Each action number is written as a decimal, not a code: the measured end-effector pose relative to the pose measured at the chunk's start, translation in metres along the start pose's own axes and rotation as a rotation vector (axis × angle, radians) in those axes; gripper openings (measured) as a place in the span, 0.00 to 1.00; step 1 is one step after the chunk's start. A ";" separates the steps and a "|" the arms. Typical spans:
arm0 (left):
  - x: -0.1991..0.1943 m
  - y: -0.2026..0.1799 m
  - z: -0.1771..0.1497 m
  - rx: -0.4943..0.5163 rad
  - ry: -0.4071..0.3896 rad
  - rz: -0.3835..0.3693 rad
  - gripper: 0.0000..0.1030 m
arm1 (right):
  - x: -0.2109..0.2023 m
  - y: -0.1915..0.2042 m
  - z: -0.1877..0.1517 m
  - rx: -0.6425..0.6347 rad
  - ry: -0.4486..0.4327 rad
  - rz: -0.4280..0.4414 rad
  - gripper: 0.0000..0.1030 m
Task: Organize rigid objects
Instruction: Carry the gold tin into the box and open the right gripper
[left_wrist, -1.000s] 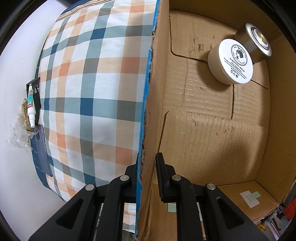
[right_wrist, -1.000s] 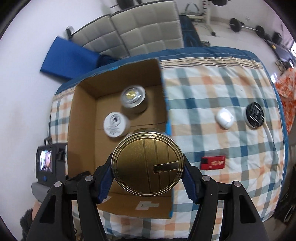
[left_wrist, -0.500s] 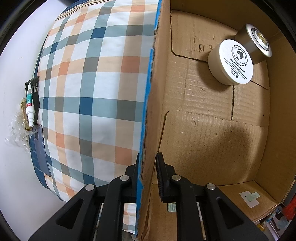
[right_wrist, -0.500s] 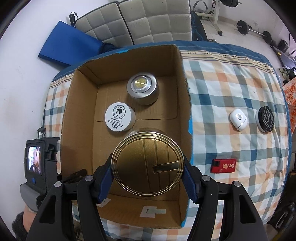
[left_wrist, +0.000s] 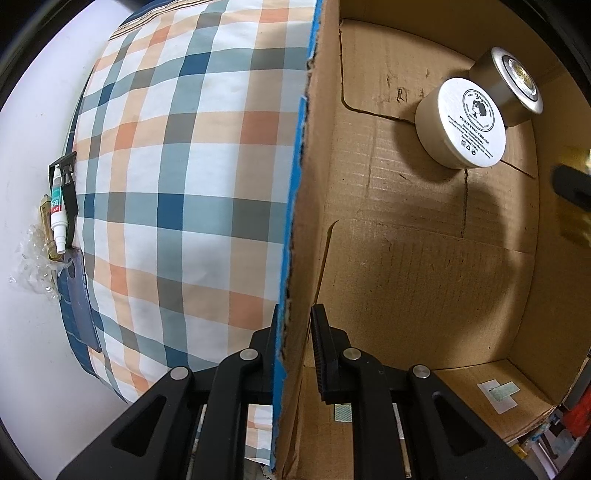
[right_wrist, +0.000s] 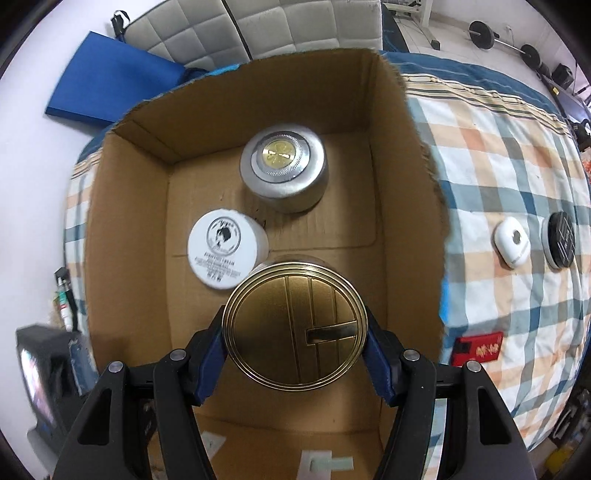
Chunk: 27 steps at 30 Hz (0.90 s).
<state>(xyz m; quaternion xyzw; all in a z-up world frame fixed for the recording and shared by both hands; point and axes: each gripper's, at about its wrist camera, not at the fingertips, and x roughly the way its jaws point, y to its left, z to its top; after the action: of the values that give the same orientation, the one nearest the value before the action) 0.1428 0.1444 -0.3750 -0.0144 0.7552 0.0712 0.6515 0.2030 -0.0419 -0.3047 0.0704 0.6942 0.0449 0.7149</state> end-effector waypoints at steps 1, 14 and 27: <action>0.000 0.000 0.000 0.001 0.000 0.000 0.11 | 0.006 0.001 0.004 0.002 0.006 -0.013 0.66; 0.002 0.005 0.000 -0.003 0.004 -0.014 0.11 | 0.050 0.014 0.035 0.015 0.078 -0.101 0.66; 0.002 0.002 0.001 0.009 0.004 -0.005 0.11 | 0.057 0.037 0.041 -0.026 0.125 -0.093 0.95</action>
<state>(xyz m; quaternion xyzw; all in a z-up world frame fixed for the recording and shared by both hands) 0.1429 0.1468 -0.3764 -0.0136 0.7569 0.0661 0.6501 0.2469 0.0018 -0.3537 0.0260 0.7395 0.0250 0.6722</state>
